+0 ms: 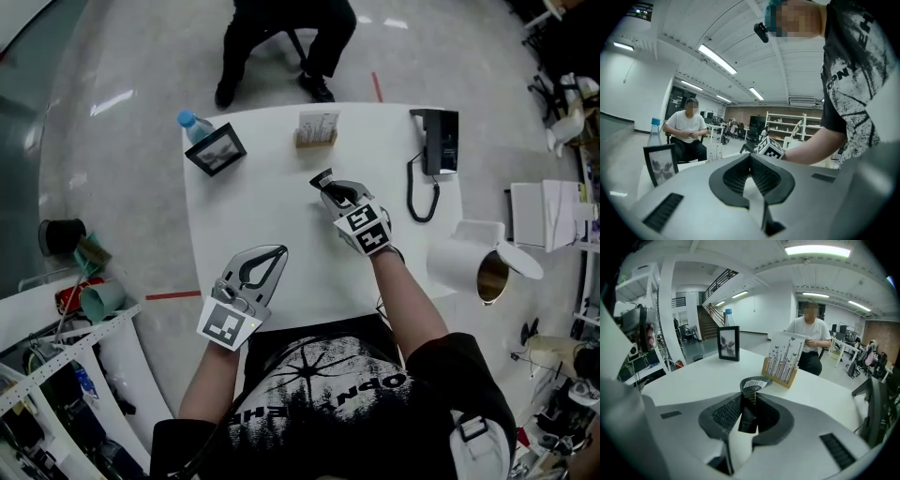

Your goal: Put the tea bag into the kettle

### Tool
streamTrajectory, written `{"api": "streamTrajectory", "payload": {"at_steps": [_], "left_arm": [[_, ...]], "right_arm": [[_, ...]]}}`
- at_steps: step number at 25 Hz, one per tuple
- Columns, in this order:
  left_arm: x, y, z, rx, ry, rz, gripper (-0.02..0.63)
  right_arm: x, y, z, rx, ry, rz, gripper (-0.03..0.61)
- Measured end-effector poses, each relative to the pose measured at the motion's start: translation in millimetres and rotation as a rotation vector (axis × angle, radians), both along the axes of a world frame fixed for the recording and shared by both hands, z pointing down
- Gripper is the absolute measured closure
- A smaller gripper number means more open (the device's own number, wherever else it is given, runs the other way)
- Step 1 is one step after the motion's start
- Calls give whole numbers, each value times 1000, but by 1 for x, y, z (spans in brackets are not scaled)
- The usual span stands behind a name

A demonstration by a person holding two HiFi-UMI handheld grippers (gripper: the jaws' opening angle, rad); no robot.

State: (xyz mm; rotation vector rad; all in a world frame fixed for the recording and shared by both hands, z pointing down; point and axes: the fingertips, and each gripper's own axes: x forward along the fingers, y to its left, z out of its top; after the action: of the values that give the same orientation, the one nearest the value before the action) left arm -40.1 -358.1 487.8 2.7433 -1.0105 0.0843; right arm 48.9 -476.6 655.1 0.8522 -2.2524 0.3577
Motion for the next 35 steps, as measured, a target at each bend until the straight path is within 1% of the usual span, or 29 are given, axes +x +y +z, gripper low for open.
{"api": "streamTrajectory", "payload": {"at_steps": [6,10,14,19,23,25,29,35], "left_arm": [[7,4,-13,42,6,100,601],[10,10,-21,68,12,162,601],[9,18,-27,90,14,224,601],[2,28,-33,101,16,271,601],[4,37,-36,116,15,327,603],[8,40,-34,111,-2,355,601],[25,56,-35,105,40,440,601],[57,72,-38,128,57,535,601]], "right_arm": [[17,9,-44,87,-35,108,499],[27,21,-81,168,-71,167,499],[31,40,-119,265,-110,208,499],[34,71,-150,341,-137,255,499],[38,89,-163,376,-132,298,499],[43,97,-166,386,-121,324,499],[58,113,-171,403,-105,377,499],[90,138,-182,429,-80,436,499]]}}
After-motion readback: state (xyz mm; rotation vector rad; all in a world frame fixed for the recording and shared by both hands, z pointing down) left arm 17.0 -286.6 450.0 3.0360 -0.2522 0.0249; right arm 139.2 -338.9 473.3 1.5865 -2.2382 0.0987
